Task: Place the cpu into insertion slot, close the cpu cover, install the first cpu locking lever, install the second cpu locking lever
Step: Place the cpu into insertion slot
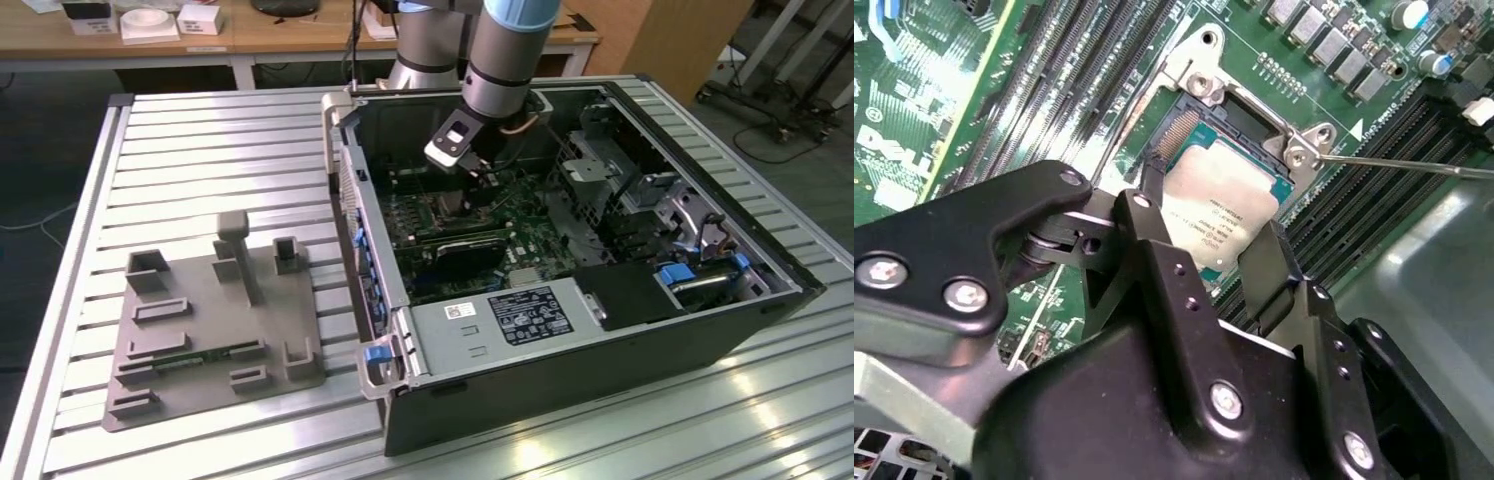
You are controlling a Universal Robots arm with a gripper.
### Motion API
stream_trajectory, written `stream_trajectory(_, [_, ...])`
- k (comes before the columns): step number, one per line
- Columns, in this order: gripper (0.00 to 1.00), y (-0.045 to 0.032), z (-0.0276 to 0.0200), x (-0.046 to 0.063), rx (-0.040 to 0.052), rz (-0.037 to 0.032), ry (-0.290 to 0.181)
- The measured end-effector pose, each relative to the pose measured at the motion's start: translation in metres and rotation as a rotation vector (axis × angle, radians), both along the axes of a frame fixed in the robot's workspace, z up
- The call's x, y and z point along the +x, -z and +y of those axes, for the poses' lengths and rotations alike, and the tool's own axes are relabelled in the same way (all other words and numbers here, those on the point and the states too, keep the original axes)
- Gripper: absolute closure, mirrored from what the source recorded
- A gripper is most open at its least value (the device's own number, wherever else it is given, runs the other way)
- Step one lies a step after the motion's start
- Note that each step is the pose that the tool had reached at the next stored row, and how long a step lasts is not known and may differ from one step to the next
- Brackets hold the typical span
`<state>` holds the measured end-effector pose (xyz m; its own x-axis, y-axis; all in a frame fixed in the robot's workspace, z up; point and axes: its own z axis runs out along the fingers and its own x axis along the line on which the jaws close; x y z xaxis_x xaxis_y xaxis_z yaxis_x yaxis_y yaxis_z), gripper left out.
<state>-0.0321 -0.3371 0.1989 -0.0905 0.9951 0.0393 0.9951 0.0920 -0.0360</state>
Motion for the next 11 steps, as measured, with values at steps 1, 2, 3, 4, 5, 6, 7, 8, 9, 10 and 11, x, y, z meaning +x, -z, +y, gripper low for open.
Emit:
stream_trajectory(1, [0.45,0.0001,0.0,0.0,-0.0019,0.0001,0.0])
stream_trajectory(2, [0.45,0.0,0.0,-0.0001,-0.0023,0.0002,0.0])
stream_trajectory(3, [0.45,0.0001,-0.0001,-0.0002,-0.0025,0.0002,0.0])
stream_trajectory(4, [0.45,0.0003,0.0,-0.0002,-0.0023,0.0,0.0])
stream_trajectory(5, [0.45,0.0004,0.0,-0.0002,-0.0023,0.0,0.0])
stream_trajectory(6, [0.45,0.0004,0.0,-0.0002,-0.0024,0.0001,0.0])
stream_trajectory(7, [0.45,0.0004,0.0,-0.0002,-0.0024,0.0001,0.0])
stream_trajectory(8, [0.45,0.0004,0.0,-0.0002,-0.0028,0.0,0.0])
stream_trajectory(9, [0.45,0.0005,0.0,-0.0002,-0.0034,0.0,0.0])
stream_trajectory(10, [0.45,0.0005,0.0,-0.0002,-0.0038,0.0,0.0])
stream_trajectory(11, [0.45,0.0004,0.0,-0.0002,-0.0055,0.0001,0.0])
